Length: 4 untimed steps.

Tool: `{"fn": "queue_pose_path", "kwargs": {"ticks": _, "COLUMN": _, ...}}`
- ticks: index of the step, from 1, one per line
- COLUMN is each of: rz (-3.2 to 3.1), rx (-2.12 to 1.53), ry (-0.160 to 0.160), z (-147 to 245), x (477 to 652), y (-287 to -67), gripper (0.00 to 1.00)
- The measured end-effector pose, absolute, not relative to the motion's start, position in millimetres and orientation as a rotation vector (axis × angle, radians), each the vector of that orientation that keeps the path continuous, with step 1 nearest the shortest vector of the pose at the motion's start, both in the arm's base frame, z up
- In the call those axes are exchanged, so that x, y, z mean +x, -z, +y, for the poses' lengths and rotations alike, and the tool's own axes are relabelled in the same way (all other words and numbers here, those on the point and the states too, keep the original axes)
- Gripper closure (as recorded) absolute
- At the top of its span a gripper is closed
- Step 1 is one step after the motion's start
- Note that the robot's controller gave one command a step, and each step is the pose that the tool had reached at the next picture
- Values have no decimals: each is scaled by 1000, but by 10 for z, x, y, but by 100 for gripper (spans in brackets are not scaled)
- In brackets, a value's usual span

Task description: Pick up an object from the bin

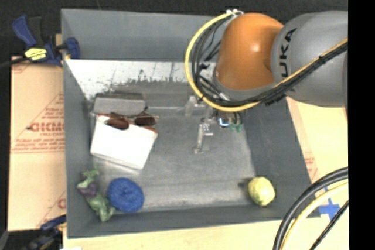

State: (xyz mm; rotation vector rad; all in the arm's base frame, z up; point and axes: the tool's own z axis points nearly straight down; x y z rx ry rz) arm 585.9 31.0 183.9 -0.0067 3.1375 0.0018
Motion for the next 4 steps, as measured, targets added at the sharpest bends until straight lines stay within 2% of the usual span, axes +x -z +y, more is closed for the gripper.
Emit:
{"fn": "queue_pose_path", "kwargs": {"ticks": 1, "rz": 3131, "rx": -193, "ry": -3, "z": 925, "x": 6453, "y": -702, "gripper": 0}}
{"fn": "queue_pose_path", "kwargs": {"ticks": 2, "rz": 3117, "rx": 291, "ry": 4, "z": 1431, "x": 6430, "y": -1340, "gripper": 0}}
{"fn": "queue_pose_path", "kwargs": {"ticks": 3, "rz": 3114, "rx": -381, "ry": 0, "z": 1473, "x": 6474, "y": -999, "gripper": 0}}
{"fn": "queue_pose_path", "kwargs": {"ticks": 4, "rz": 3109, "rx": 377, "ry": -14, "z": 1240, "x": 6563, "y": -772, "gripper": 0}}
